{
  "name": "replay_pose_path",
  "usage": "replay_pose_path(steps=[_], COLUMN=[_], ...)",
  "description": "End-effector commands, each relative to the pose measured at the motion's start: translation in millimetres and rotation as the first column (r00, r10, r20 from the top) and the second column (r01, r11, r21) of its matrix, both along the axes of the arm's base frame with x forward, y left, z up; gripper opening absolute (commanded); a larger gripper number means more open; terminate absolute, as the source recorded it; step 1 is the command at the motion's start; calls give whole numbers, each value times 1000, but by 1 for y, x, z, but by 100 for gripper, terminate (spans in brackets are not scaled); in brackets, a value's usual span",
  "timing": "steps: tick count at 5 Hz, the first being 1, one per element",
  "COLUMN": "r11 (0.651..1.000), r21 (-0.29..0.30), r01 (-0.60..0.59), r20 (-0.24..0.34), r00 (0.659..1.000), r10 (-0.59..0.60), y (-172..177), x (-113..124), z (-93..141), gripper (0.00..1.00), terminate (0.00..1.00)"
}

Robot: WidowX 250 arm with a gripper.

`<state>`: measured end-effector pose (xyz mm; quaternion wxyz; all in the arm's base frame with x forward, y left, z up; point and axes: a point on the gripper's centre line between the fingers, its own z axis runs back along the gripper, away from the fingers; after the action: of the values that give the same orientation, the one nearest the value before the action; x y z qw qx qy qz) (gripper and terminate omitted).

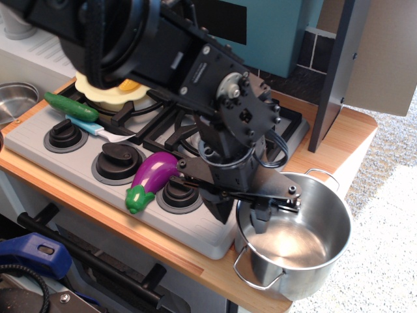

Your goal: Put pot or pan on stove

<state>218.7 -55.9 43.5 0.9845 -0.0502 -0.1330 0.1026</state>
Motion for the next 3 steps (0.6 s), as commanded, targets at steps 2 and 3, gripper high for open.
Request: replay_pose_path(steps=[2,3], r11=[1000,999], r21=[3,32], r01=[-29,-27], r20=[11,0], r00=[1000,1000], r10=[29,27], y=[4,20], x=[12,19], z=[23,48], gripper=[0,0], terminate=[0,0])
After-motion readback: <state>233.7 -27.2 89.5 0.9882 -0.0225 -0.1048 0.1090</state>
